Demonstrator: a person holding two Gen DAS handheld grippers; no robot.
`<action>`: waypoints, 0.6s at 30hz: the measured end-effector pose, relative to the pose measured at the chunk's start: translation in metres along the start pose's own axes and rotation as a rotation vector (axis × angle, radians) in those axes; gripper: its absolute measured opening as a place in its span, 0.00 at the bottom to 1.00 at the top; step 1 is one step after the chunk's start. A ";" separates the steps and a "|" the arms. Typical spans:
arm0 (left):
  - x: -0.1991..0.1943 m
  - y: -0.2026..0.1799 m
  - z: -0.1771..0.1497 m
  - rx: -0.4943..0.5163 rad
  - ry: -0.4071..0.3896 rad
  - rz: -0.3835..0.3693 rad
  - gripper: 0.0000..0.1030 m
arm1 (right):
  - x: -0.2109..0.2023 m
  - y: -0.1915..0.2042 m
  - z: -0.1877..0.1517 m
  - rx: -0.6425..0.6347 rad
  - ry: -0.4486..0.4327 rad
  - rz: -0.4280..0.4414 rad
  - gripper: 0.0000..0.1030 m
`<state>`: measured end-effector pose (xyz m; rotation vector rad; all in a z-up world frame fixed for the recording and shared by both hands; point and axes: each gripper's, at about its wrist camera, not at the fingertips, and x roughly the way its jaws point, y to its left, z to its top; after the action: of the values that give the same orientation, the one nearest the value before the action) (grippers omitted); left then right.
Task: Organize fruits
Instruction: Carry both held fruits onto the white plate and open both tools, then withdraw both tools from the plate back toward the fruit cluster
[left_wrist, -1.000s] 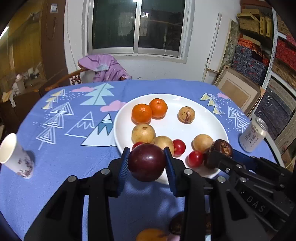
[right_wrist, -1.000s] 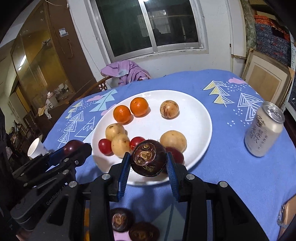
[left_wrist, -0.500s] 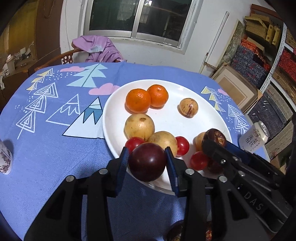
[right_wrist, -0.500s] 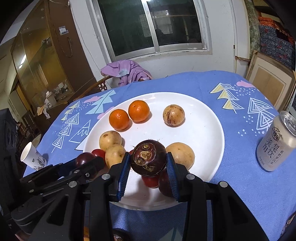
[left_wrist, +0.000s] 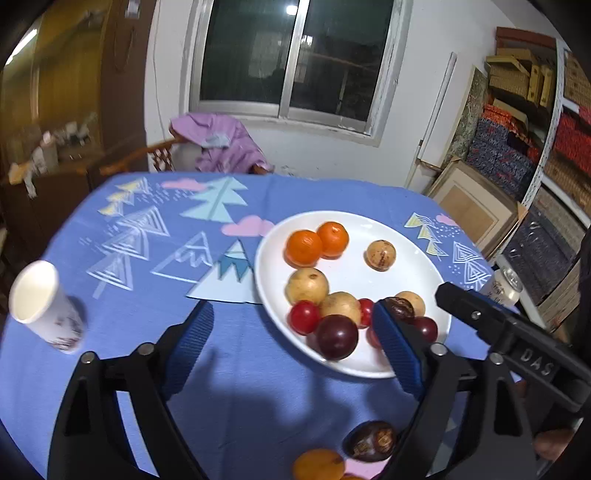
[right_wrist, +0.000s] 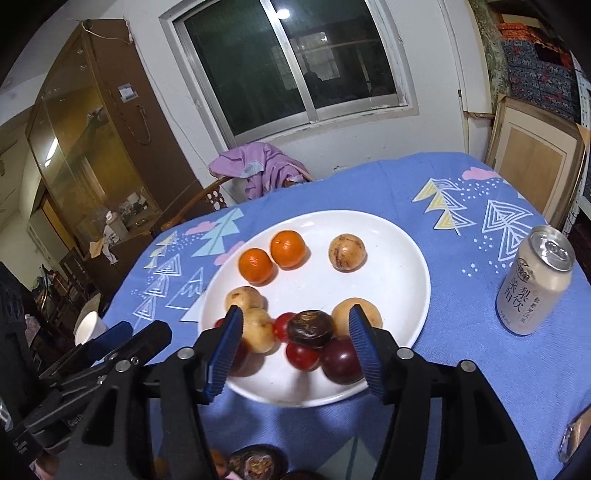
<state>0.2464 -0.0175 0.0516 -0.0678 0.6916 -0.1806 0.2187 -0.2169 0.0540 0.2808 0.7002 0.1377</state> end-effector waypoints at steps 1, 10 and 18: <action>-0.008 0.001 0.000 0.013 -0.011 0.014 0.85 | -0.007 0.005 -0.002 -0.014 -0.002 0.004 0.62; -0.067 0.028 -0.060 0.049 -0.010 0.075 0.92 | -0.066 0.030 -0.055 -0.120 -0.025 0.024 0.71; -0.065 0.072 -0.122 -0.004 0.128 0.100 0.92 | -0.081 -0.003 -0.109 -0.062 0.033 -0.003 0.76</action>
<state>0.1301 0.0653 -0.0102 -0.0248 0.8212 -0.0877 0.0859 -0.2151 0.0231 0.2182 0.7281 0.1615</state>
